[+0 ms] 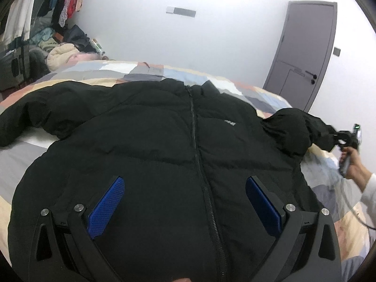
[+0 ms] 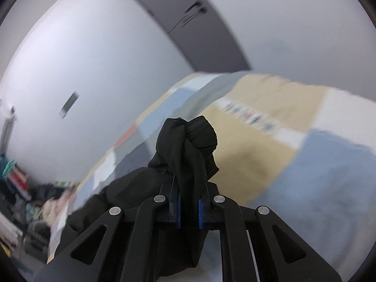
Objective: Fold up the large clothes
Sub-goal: 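Lift the gripped sleeve with the right gripper and swing it across the jacket body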
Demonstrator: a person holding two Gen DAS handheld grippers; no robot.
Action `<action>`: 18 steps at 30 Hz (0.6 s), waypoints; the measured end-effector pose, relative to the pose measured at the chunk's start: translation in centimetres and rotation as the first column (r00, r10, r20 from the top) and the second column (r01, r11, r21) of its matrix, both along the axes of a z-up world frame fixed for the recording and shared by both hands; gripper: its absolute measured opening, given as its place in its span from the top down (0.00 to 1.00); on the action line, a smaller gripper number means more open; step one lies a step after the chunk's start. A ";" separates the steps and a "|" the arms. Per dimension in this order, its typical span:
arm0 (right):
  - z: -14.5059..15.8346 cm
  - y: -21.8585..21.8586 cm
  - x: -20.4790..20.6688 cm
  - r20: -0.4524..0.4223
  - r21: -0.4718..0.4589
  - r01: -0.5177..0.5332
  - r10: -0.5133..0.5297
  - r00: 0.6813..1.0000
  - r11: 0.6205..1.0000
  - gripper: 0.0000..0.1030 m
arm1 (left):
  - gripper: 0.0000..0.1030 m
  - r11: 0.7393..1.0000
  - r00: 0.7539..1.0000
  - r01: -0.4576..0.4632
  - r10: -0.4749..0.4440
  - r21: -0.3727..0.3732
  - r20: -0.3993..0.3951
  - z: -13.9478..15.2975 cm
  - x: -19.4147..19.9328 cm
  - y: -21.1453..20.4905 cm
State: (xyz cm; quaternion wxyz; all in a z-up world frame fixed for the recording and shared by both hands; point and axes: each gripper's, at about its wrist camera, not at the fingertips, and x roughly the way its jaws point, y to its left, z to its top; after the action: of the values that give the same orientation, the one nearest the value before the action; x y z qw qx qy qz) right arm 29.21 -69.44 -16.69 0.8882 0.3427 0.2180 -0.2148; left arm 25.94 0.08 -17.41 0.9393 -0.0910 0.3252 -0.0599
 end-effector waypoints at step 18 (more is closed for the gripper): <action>17.5 6.8 -5.1 0.025 -0.269 -0.032 0.040 0.999 0.963 0.94 | 0.00 0.993 1.000 -0.004 0.004 0.120 -0.002 1.8 -3.2 0.0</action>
State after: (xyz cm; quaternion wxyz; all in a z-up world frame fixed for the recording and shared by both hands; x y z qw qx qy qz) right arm 24.14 -62.64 0.79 0.9334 0.2185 0.1795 -0.2211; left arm 22.77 0.07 -15.61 0.9428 -0.0352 0.3292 -0.0382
